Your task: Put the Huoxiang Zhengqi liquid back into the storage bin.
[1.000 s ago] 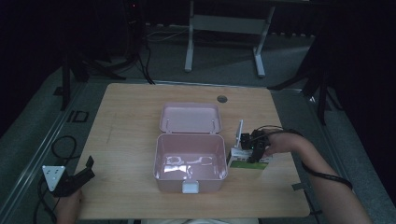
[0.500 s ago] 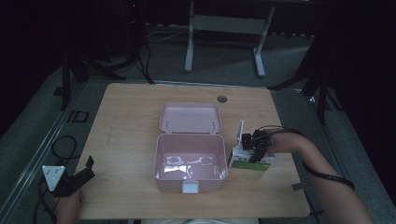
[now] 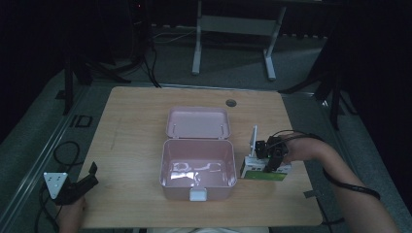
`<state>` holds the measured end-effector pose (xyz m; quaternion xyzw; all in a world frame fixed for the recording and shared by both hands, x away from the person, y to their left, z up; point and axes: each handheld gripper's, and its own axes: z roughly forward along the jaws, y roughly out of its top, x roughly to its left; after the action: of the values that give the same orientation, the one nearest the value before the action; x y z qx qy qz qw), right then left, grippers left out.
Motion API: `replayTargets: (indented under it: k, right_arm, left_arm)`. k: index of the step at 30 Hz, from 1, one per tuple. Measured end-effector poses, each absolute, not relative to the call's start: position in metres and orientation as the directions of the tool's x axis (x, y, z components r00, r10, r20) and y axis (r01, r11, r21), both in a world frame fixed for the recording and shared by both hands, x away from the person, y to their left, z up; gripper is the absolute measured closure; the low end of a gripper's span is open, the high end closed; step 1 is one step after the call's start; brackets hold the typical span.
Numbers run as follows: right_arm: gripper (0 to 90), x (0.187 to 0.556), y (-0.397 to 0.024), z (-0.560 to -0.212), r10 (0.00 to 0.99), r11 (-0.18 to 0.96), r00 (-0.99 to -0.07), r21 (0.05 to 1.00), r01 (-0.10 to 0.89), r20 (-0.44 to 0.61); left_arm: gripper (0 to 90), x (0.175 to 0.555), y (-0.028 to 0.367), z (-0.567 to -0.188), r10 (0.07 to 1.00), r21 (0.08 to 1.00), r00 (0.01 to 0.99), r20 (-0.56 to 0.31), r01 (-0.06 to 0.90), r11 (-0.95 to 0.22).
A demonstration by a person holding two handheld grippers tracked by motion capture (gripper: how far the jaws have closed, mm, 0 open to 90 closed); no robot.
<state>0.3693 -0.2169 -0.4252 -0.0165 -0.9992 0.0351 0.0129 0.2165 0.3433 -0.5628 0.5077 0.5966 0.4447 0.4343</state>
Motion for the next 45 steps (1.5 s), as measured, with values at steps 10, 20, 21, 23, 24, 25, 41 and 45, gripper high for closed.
replayTargets:
  k: [10,20,21,23,24,25,41,45]
  right_arm:
    - [61.5,0.355,-0.221,-0.389,0.051,0.998,-0.998,-0.051,0.049,0.039]
    - [61.6,0.340,-0.223,-0.352,0.058,0.996,-0.998,-0.068,0.056,0.029]
    - [61.6,0.339,-0.222,-0.348,0.059,0.996,-0.998,-0.065,0.057,0.025]
    - [61.6,0.337,-0.221,-0.340,0.052,0.997,-0.999,-0.052,0.052,0.014]
    - [61.6,0.336,-0.220,-0.335,0.053,0.997,-0.999,-0.048,0.053,0.011]
    - [61.6,0.335,-0.219,-0.331,0.050,0.998,-0.999,-0.044,0.049,0.006]
    - [61.6,0.334,-0.193,-0.293,0.031,0.999,-0.999,-0.022,0.032,-0.042]
    - [61.6,0.336,-0.182,-0.290,0.015,1.000,-0.999,-0.014,0.016,-0.029]
  left_arm:
    - [2.1,0.216,0.344,-0.563,0.992,0.972,-0.106,-0.070,0.217,0.092]
    - [2.1,0.216,0.344,-0.563,0.991,0.972,-0.109,-0.071,0.218,0.094]
    - [2.1,0.216,0.344,-0.563,0.991,0.972,-0.109,-0.071,0.217,0.094]
    - [2.1,0.216,0.344,-0.563,0.991,0.972,-0.110,-0.072,0.216,0.095]
    - [2.1,0.216,0.344,-0.563,0.991,0.972,-0.110,-0.071,0.217,0.094]
    - [2.1,0.216,0.344,-0.563,0.991,0.972,-0.110,-0.072,0.216,0.094]
    - [2.1,0.216,0.344,-0.563,0.991,0.972,-0.111,-0.073,0.216,0.096]
    - [2.1,0.216,0.344,-0.563,0.991,0.971,-0.111,-0.073,0.217,0.096]
